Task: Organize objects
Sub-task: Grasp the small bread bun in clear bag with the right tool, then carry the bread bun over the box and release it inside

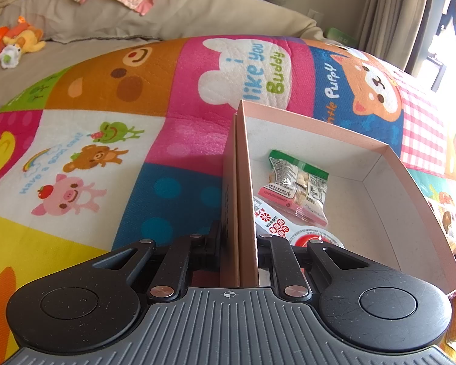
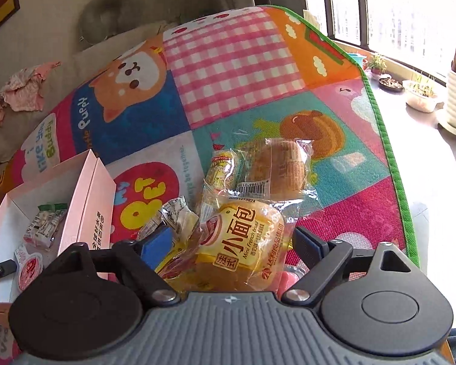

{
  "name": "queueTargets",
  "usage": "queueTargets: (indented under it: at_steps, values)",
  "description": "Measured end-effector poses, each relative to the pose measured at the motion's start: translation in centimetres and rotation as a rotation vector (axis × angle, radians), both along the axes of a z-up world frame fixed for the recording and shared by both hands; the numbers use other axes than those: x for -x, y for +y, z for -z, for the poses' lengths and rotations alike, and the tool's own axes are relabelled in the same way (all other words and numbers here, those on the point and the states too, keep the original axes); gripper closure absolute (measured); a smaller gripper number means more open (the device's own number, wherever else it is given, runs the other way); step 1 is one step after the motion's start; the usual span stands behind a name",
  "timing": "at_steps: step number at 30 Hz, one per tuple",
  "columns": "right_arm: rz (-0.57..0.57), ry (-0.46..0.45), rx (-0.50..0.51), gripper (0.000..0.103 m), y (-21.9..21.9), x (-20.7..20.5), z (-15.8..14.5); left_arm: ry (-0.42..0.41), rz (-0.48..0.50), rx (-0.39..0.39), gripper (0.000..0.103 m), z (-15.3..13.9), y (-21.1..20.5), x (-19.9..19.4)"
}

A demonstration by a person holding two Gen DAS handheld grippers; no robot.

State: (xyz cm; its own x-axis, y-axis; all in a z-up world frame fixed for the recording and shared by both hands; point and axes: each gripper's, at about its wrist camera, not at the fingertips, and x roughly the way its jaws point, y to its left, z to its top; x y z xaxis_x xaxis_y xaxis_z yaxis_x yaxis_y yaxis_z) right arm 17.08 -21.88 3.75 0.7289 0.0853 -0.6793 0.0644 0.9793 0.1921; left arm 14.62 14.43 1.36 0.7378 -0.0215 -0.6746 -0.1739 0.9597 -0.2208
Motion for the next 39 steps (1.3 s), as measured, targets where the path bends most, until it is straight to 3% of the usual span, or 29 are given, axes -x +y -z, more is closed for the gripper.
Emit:
queueTargets:
  at_steps: [2,3,9,14,17,21,26,30,35,39]
  values:
    - [-0.023,0.018,-0.004,0.046,0.0,0.5,0.3,0.000,0.001,0.000,0.088,0.0,0.0,0.0]
    - [-0.028,0.012,-0.003,0.049,-0.1,1.0,0.1,0.000,0.001,0.000,0.088,0.0,0.0,0.0]
    - [-0.140,0.015,-0.011,0.050,-0.1,6.4,-1.3,-0.001,0.000,-0.002,0.088,0.0,0.0,0.0]
    - [-0.316,0.095,0.020,0.051,1.5,11.8,-0.7,-0.001,0.000,-0.002,0.088,0.0,-0.1,0.0]
    - [-0.402,0.136,0.042,0.051,2.8,13.8,-0.3,-0.001,0.000,-0.002,0.088,0.0,-0.1,0.0]
    - [-0.485,0.140,0.001,0.051,4.6,15.4,-0.6,-0.001,0.000,-0.002,0.088,0.0,-0.1,0.0]
    - [-0.542,0.072,-0.030,0.051,6.4,16.2,-2.5,-0.001,0.000,-0.003,0.088,0.0,-0.1,0.0]
    - [-0.556,-0.083,-0.023,0.051,7.4,15.7,-6.7,-0.002,0.000,-0.002,0.088,0.0,-0.1,0.0]
    - [-0.534,-0.264,0.048,0.051,9.8,12.2,-12.1,-0.002,0.001,-0.002,0.088,0.0,-0.1,0.0]
    - [-0.522,-0.324,0.071,0.051,12.1,8.5,-14.7,-0.002,0.002,-0.001,0.088,0.0,-0.1,0.0]
